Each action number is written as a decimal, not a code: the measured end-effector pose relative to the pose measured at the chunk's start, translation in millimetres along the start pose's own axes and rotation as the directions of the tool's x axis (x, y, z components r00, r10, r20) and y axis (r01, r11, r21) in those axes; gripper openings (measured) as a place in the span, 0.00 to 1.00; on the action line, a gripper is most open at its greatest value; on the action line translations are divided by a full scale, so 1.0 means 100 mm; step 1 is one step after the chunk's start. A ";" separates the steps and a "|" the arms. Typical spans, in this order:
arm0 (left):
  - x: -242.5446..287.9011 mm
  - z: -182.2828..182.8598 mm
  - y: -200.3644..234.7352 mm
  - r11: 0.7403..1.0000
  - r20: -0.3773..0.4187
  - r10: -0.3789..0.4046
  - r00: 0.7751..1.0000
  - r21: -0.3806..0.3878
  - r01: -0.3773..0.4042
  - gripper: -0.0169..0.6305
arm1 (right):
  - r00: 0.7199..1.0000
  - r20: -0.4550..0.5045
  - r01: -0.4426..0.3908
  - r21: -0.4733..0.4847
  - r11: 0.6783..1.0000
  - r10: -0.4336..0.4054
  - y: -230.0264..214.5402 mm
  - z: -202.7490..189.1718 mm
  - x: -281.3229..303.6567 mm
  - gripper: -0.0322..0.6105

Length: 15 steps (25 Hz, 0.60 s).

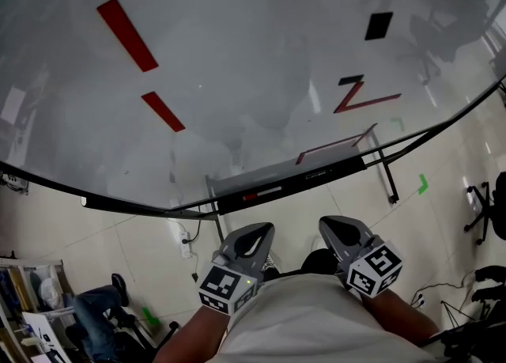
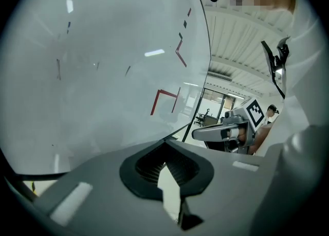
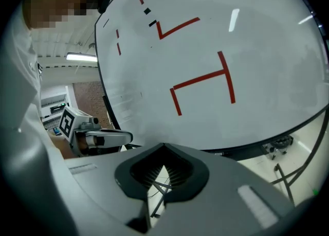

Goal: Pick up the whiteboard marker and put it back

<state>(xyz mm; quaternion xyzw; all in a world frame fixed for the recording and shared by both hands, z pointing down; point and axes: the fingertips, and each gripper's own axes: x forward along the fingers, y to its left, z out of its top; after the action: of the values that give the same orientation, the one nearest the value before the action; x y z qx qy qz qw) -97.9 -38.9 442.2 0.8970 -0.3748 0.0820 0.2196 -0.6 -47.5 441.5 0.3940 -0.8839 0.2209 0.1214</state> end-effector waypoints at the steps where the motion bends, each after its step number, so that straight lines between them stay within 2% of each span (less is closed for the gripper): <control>1: -0.02 -0.02 -0.03 1.000 0.001 0.007 1.000 -0.005 -0.007 0.05 | 1.000 -0.001 -0.008 -0.006 1.000 0.008 0.02 -0.01 -0.03 0.05; 5: -0.12 -0.12 -0.25 0.999 0.008 0.042 0.999 -0.015 -0.042 0.05 | 0.999 0.030 -0.023 -0.031 0.999 0.024 0.00 0.10 -0.24 0.05; 9: -0.16 -0.18 -0.53 0.992 0.039 0.127 0.991 -0.025 -0.126 0.05 | 0.994 0.038 -0.098 -0.074 0.992 0.101 0.00 0.08 -0.54 0.05; 15: -0.04 -0.43 -1.46 0.979 0.068 0.198 0.978 -0.064 -0.193 0.05 | 0.981 -0.013 -0.195 -0.100 0.976 0.194 -0.08 -0.32 -1.37 0.05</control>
<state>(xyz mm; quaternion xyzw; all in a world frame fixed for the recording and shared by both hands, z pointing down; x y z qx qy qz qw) 2.9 74.0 430.3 0.8516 -0.4712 0.0594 0.2220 96.7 51.1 418.3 0.2986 -0.9280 0.1873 0.1205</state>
